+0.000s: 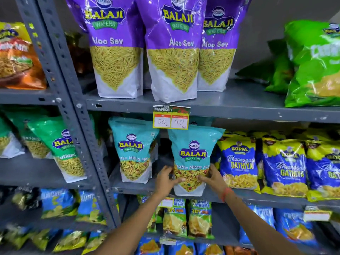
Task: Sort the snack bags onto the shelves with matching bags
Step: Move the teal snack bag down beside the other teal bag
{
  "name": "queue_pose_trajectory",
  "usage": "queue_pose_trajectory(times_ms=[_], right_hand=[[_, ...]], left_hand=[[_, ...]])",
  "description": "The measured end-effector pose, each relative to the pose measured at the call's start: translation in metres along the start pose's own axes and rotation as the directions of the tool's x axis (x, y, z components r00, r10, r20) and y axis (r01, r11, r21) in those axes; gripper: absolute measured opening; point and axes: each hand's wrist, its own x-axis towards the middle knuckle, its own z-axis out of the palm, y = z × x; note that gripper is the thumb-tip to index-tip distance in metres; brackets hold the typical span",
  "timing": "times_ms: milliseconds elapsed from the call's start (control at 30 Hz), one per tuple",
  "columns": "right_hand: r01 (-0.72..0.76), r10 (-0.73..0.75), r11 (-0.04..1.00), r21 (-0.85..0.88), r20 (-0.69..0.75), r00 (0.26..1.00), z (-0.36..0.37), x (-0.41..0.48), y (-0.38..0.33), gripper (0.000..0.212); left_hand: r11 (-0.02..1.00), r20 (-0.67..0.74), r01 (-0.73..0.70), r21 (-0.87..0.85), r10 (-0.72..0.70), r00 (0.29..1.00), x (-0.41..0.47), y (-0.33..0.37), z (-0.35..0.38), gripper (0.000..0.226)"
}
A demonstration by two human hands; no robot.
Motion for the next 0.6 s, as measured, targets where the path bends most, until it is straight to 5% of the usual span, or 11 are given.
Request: queue_pose_trajectory(times_ms=[100,267,600], right_hand=[[-0.037,0.037,0.998,0.045,0.01,0.999,0.0,0.029,0.025,0.102],[-0.032,0.032,0.997,0.069,0.009,0.999,0.0,0.056,0.049,0.114],[-0.032,0.032,0.999,-0.034,0.001,0.999,0.006,0.022,-0.011,0.06]], left_hand=[[1.0,0.007,-0.013,0.019,0.013,1.0,0.011,0.0,0.002,0.058],[0.998,0.004,-0.009,0.064,0.009,1.0,0.025,-0.003,0.003,0.069],[0.994,0.029,-0.042,0.097,0.039,0.999,0.036,-0.012,0.003,0.066]])
